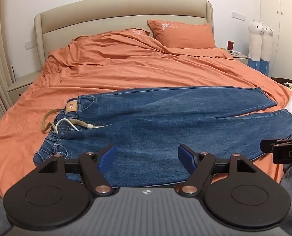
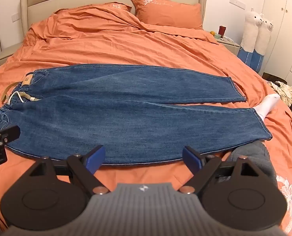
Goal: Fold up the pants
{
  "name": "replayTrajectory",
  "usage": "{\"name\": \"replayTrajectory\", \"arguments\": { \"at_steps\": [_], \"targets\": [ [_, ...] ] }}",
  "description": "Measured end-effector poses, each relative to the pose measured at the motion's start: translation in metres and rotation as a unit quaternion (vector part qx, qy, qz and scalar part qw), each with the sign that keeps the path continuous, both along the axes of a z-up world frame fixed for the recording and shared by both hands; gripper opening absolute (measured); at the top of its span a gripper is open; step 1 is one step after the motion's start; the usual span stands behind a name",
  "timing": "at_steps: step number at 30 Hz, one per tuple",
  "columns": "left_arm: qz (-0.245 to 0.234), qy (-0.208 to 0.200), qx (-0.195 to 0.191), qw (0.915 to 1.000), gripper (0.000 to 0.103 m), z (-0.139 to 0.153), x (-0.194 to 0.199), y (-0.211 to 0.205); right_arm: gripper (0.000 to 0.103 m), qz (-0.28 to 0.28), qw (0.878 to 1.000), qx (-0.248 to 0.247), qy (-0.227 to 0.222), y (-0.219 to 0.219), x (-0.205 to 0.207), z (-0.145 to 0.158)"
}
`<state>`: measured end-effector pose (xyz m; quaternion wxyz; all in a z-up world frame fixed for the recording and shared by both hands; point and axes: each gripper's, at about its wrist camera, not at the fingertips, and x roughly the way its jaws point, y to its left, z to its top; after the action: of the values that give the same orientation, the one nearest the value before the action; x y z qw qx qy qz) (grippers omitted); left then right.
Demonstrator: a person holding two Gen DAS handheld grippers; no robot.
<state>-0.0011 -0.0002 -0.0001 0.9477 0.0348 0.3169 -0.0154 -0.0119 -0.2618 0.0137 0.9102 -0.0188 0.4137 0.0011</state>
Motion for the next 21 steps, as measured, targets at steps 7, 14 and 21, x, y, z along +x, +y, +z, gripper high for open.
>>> {"name": "replayTrajectory", "arguments": {
  "at_steps": [7, 14, 21],
  "targets": [
    [0.003, 0.007, -0.011, 0.9999, 0.083, 0.0009, -0.0035, 0.0036, 0.082, 0.003, 1.000, -0.003, 0.000, 0.0011, -0.0010, 0.0000],
    [0.008, 0.009, -0.011, 0.9999, 0.083, 0.0001, -0.0028, 0.0033, 0.082, 0.006, 1.000, -0.002, -0.003, 0.0030, -0.0017, -0.0006],
    [0.004, 0.010, -0.010, 0.9999, 0.083, -0.0023, 0.0018, 0.0035, 0.082, 0.007, 1.000, -0.001, -0.003, 0.0032, -0.0030, 0.0004]
  ]
}}
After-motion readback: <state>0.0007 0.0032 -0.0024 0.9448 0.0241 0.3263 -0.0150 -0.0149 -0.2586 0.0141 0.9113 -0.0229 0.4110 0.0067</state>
